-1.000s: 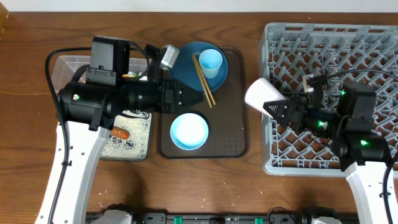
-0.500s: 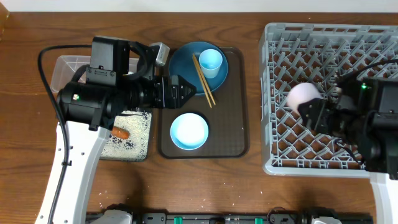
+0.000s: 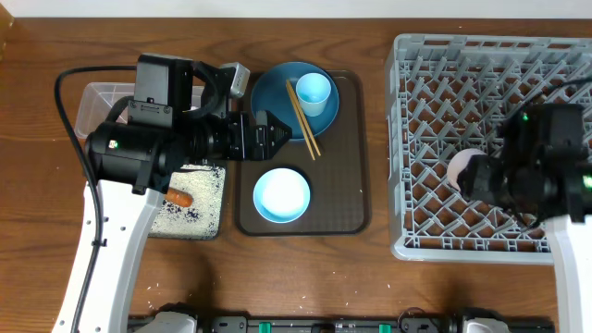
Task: Sort waste into correct bins and load items into the dishwasher rack
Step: 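Lower the pink cup upside down into the rack with the right gripper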
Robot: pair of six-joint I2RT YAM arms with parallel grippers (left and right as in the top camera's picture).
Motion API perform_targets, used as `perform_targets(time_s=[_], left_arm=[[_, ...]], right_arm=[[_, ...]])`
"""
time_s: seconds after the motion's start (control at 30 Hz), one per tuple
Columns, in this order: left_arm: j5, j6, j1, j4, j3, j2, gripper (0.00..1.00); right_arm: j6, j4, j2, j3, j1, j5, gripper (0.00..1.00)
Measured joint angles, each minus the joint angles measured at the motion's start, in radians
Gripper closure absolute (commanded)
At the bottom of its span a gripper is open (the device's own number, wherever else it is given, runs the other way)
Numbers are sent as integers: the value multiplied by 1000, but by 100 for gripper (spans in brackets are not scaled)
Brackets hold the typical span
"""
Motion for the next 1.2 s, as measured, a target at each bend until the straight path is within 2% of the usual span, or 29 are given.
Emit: perform_targets(time_s=[0.23,1.2], left_arm=[[0,0,0,0,0,0,2],[0,0,0,0,0,0,0]], right_arm=[[-24,-2,82,0,0,-17,70],[-23,-58,83,0,63,-90,70]])
